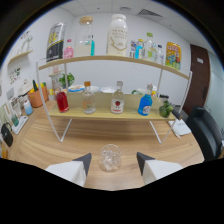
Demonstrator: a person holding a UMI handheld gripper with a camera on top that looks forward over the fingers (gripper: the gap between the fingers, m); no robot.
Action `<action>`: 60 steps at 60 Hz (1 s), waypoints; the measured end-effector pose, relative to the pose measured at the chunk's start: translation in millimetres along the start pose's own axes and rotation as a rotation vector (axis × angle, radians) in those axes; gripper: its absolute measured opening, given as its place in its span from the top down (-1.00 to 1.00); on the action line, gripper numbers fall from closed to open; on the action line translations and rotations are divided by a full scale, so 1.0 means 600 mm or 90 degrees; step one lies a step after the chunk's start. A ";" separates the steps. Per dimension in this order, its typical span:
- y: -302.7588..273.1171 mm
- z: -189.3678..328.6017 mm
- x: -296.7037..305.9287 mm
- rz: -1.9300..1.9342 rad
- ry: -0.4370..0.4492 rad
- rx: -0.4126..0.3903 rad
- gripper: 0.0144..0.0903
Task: Make me a cup of Mount Fuji.
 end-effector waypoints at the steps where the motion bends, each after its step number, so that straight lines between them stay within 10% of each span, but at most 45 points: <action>1: -0.001 0.000 0.000 0.000 0.000 0.001 -0.85; 24: 0.013 -0.064 -0.024 0.018 0.021 0.009 -0.85; 35: -0.065 -0.079 -0.080 0.058 -0.002 0.096 -0.86; 60: -0.233 0.112 -0.145 0.016 -0.023 0.209 -0.78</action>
